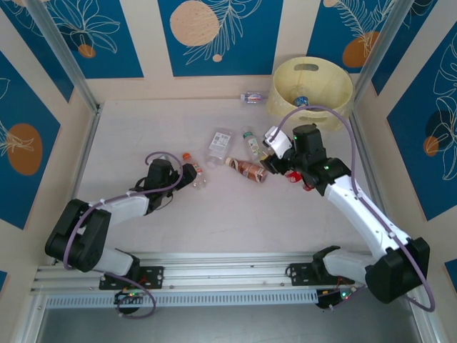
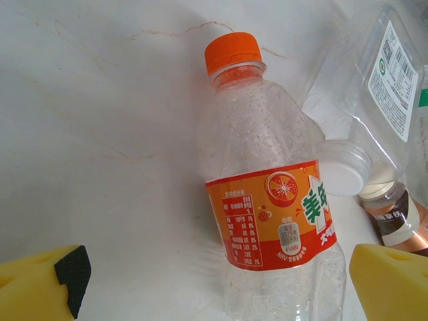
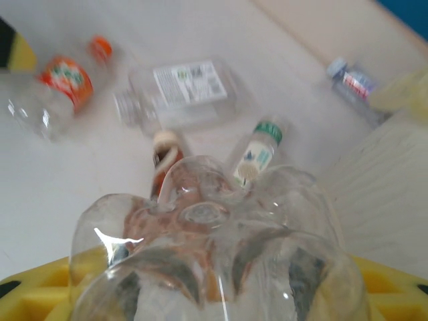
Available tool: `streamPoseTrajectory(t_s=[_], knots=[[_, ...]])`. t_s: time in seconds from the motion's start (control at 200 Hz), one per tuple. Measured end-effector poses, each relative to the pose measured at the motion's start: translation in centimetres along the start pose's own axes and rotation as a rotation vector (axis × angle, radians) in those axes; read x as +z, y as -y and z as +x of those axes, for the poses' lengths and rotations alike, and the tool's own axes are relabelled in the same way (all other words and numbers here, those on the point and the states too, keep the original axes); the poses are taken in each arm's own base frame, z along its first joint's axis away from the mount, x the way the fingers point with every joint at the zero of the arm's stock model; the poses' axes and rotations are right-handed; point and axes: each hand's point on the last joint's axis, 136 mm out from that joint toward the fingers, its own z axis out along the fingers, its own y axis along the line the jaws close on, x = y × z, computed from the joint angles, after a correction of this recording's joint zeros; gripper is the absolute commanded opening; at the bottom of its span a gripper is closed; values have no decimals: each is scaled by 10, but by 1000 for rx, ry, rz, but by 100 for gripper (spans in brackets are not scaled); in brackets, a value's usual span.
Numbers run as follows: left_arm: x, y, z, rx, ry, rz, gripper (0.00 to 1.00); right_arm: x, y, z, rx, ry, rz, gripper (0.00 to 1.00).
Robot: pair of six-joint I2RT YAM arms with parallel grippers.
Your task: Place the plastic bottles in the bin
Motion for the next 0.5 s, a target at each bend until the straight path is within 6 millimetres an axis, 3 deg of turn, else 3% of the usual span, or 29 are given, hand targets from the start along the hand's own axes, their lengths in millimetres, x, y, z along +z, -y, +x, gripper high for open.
streamPoseTrajectory(t_s=[0.245,0.5], knots=[[0,1,0,0,2,2,100,-34,16,-62,134,261,-24,29],[-4,4,-4,0,12,13,100,-62,28,-113,212,454,-59,30]])
